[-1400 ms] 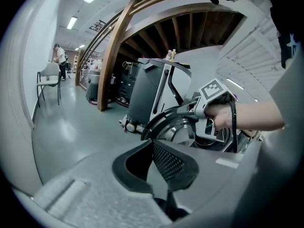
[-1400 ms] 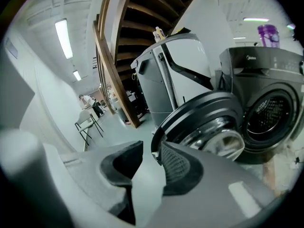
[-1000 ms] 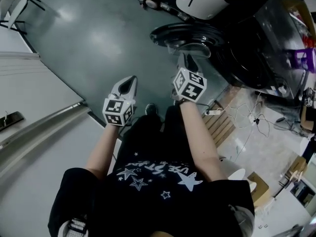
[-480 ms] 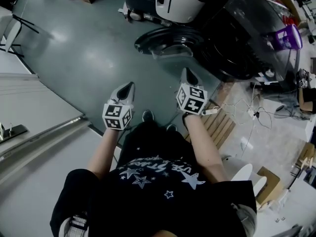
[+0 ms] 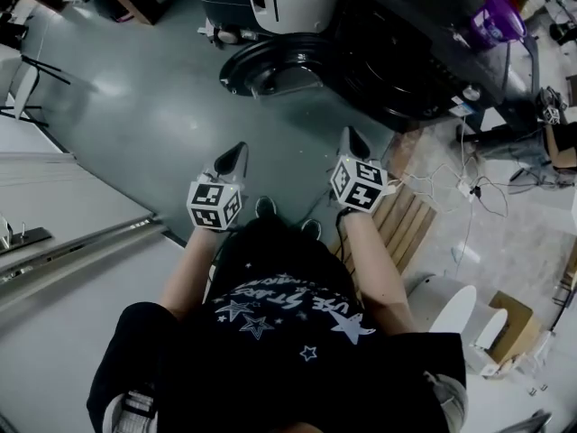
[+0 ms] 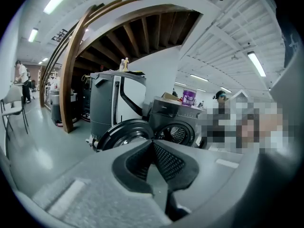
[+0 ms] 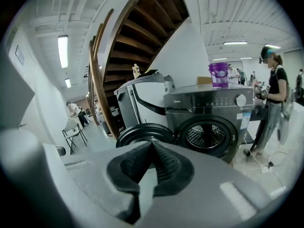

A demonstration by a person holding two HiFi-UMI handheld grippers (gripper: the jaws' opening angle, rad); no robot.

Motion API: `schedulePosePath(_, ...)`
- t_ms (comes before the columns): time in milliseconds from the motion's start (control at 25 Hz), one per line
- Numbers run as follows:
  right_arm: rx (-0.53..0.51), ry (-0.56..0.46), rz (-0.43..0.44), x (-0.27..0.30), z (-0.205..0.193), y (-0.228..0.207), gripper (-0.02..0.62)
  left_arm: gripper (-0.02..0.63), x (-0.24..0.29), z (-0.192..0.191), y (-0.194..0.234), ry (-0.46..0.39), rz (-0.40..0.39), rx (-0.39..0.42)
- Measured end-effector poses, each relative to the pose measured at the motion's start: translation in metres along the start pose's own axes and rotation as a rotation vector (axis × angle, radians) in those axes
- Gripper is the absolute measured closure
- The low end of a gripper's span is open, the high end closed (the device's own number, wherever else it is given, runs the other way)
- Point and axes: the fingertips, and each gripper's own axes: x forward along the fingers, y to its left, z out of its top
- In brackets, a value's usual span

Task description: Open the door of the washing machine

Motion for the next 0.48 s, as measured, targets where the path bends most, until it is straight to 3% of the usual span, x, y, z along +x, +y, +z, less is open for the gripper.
schedulePosePath(480,0.041,0.03,0.031,-0.078,-0.018,-0.059,0.591,0.595,-0.036,0.009,-0.085,-0.012,0.023,0.041)
